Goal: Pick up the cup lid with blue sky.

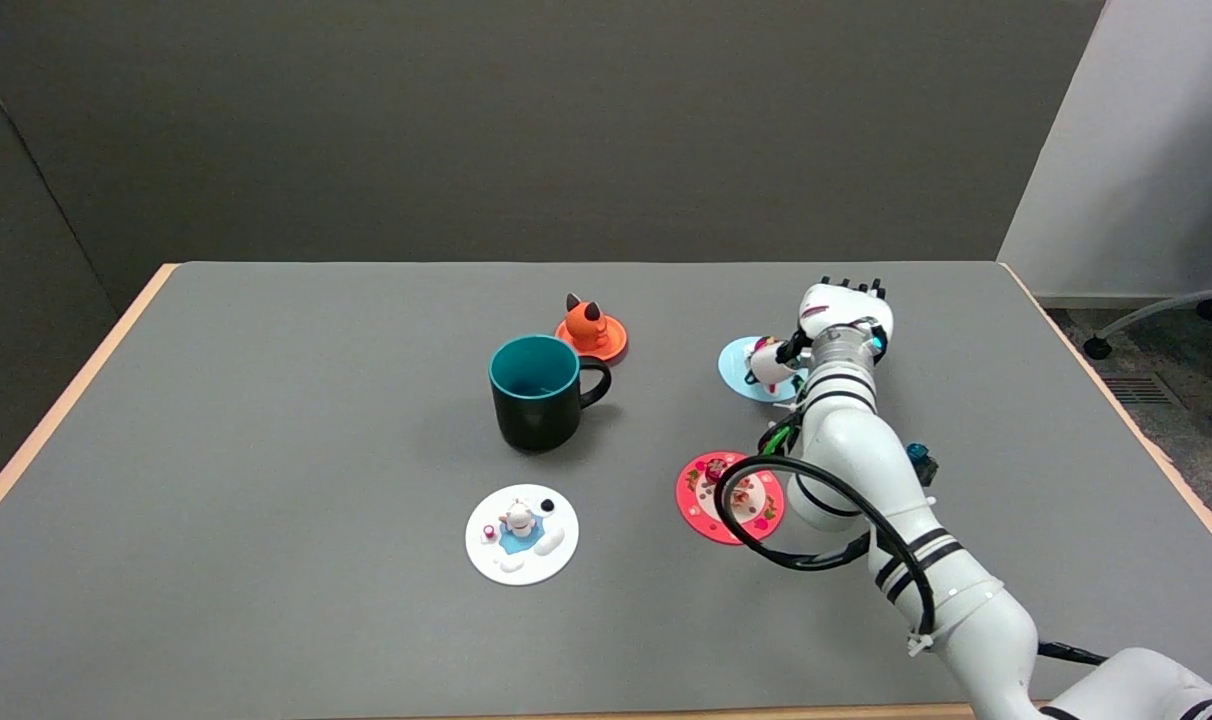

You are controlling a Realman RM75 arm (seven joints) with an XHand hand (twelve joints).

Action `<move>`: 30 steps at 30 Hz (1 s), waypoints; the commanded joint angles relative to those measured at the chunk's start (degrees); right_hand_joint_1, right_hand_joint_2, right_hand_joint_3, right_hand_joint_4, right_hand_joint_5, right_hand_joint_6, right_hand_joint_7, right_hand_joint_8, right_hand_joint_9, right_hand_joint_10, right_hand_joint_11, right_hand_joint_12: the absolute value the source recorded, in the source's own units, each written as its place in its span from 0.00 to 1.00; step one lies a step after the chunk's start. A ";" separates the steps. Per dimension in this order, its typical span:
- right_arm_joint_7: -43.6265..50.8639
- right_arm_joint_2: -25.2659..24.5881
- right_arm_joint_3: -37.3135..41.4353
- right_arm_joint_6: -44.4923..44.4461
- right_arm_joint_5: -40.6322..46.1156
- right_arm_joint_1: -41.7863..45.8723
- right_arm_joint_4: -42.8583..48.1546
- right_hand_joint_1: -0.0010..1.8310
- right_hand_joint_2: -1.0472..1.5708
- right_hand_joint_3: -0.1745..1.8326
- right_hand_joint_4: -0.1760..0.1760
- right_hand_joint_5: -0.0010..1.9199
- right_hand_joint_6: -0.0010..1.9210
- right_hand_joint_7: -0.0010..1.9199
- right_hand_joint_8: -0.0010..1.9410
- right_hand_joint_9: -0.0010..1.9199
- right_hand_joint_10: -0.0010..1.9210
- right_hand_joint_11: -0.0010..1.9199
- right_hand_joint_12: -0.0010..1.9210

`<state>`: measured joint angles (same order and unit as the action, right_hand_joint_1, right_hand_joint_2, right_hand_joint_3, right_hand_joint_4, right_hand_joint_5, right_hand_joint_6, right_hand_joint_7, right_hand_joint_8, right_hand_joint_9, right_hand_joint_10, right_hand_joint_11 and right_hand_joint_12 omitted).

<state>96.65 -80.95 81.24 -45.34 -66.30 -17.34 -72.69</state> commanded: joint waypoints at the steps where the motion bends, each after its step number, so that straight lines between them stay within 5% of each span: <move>1: -0.53 0.17 -0.79 -0.93 -0.38 0.14 0.65 0.46 0.64 0.43 0.32 0.36 0.17 0.19 0.34 0.22 0.17 0.08 0.08; 16: -0.53 0.33 -0.95 -0.93 -1.25 -0.02 -0.06 0.45 0.68 0.42 0.37 0.37 0.22 0.16 0.39 0.21 0.22 0.09 0.08; 25: -2.36 0.57 -1.50 -2.20 -1.81 -0.10 -0.07 0.44 0.69 0.41 0.50 0.37 0.31 0.11 0.43 0.21 0.26 0.10 0.08; 27: -2.37 0.57 -1.51 -2.21 -1.81 -0.10 -0.07 0.51 0.83 0.20 0.80 0.38 0.72 0.10 0.45 0.19 0.31 0.09 0.09; 30: -2.37 0.57 -1.51 -2.21 -1.81 0.14 -0.14 0.50 0.84 0.20 0.85 0.37 0.73 0.10 0.46 0.19 0.32 0.10 0.09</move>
<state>95.41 -80.60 80.19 -46.68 -67.55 -17.29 -72.60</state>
